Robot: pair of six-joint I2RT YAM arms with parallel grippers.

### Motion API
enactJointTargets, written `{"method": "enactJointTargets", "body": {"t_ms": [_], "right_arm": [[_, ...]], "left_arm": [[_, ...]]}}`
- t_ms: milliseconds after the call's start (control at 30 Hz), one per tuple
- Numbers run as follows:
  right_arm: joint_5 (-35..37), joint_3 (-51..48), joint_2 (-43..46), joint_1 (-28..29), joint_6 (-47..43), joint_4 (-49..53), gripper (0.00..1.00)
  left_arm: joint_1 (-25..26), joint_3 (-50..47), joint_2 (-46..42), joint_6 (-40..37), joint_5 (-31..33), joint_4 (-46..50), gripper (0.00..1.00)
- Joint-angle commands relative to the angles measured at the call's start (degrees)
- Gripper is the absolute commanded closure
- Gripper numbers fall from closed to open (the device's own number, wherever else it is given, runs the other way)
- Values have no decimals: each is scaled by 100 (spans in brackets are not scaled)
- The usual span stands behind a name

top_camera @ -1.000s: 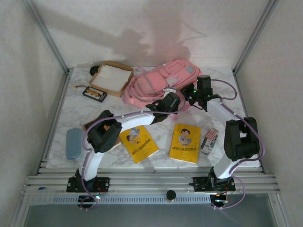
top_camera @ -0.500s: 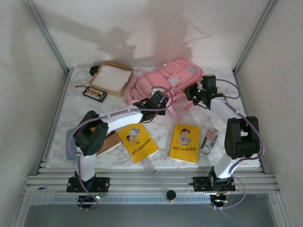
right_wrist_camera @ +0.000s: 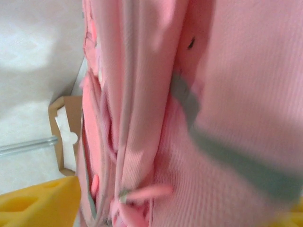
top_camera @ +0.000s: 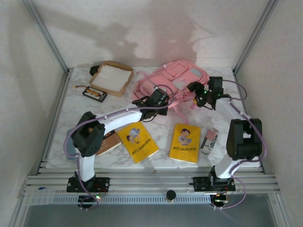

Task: Pack the student bag
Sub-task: Unzip the student bag at the center of the table.

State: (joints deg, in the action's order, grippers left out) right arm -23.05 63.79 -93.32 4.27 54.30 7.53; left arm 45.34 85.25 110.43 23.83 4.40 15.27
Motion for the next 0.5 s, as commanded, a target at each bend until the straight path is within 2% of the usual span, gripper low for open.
{"method": "enactJointTargets", "body": {"t_ms": [0, 33, 167, 267, 400, 467], "right_arm": [[229, -791, 873, 30, -7, 65, 7], [103, -1078, 1098, 103, 161, -94, 2], [87, -1273, 1377, 684, 659, -147, 1], [109, -1747, 1419, 1063, 1584, -1002, 1], [337, -1716, 947, 1361, 2344, -1629, 2], [545, -1816, 744, 1383, 2652, -1964, 8]], "left_arm": [[60, 315, 49, 176, -89, -74, 100], [85, 316, 33, 171, -136, -121, 100], [203, 339, 38, 60, -146, -123, 100], [233, 335, 40, 69, -239, -108, 100], [284, 270, -18, 123, -247, -145, 100], [291, 231, -47, 156, -234, -135, 100]]}}
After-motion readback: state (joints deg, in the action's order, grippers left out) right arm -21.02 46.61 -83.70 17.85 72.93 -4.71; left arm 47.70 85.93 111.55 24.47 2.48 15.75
